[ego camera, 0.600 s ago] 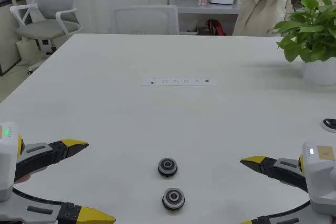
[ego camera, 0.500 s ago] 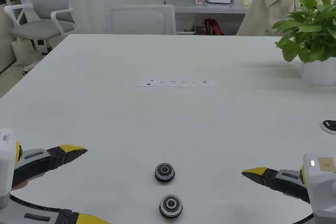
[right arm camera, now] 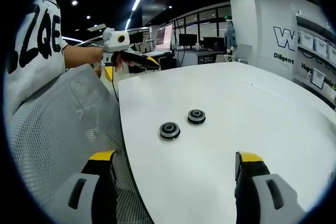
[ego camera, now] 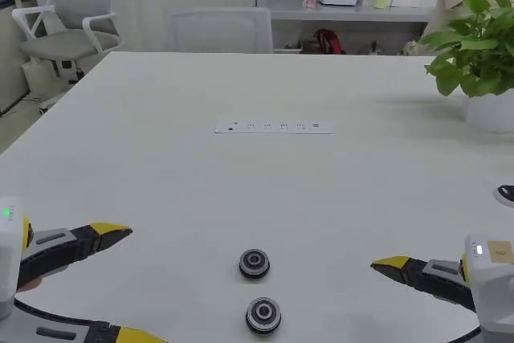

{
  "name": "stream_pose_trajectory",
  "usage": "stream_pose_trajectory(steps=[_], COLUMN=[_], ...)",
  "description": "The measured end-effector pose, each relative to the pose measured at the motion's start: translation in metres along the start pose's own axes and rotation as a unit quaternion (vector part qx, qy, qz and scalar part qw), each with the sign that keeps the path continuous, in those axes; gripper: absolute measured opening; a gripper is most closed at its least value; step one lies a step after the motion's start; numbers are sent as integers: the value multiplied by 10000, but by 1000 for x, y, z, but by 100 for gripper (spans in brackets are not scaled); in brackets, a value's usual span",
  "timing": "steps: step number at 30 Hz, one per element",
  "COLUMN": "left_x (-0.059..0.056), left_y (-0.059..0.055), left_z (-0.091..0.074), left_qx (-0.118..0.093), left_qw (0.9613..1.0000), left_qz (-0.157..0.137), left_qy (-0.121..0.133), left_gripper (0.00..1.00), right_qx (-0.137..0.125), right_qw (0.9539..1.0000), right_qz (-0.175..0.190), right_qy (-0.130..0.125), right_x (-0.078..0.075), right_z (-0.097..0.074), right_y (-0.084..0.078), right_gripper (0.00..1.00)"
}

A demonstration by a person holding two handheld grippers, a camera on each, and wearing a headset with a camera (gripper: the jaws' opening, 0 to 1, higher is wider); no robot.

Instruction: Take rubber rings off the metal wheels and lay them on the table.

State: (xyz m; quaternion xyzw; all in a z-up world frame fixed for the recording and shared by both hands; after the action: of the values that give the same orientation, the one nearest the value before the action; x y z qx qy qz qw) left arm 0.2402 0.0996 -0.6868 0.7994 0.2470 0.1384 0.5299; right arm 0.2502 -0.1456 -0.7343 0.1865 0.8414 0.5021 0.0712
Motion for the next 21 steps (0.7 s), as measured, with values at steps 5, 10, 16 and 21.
stream_pose_trajectory(steps=[5,10,16,21], left_x=[0,-1,-1,-2], left_y=[0,1,0,-1], left_z=[-1,-1,-1,0], left_qx=[23,33,73,84], left_qw=[10000,10000,10000,9999], left_qz=[15,36,55,58], left_qy=[1,-4,-35,-58], left_gripper=[100,100,100,100], right_qx=[3,13,15,41], right_qw=[10000,10000,10000,10000], right_qz=[-19,-22,-29,-16], right_qy=[24,38,54,66], right_x=[1,1,2,2], right_z=[0,1,1,1], right_y=[1,1,2,1], right_gripper=[89,89,89,89])
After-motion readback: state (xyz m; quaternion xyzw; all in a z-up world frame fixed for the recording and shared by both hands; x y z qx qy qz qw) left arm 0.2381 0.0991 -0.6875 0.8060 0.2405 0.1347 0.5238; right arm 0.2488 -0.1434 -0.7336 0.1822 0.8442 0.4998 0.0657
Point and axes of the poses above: the centre of the closed fingertips' face, and the gripper's own axes: z roughly forward along the fingers, x roughly to its left, y roughly out of its top, the point moved 3 cm from there along -z, roughly backward along the fingers, and after that the axes turned 1 degree about z, right-handed, at the moved point
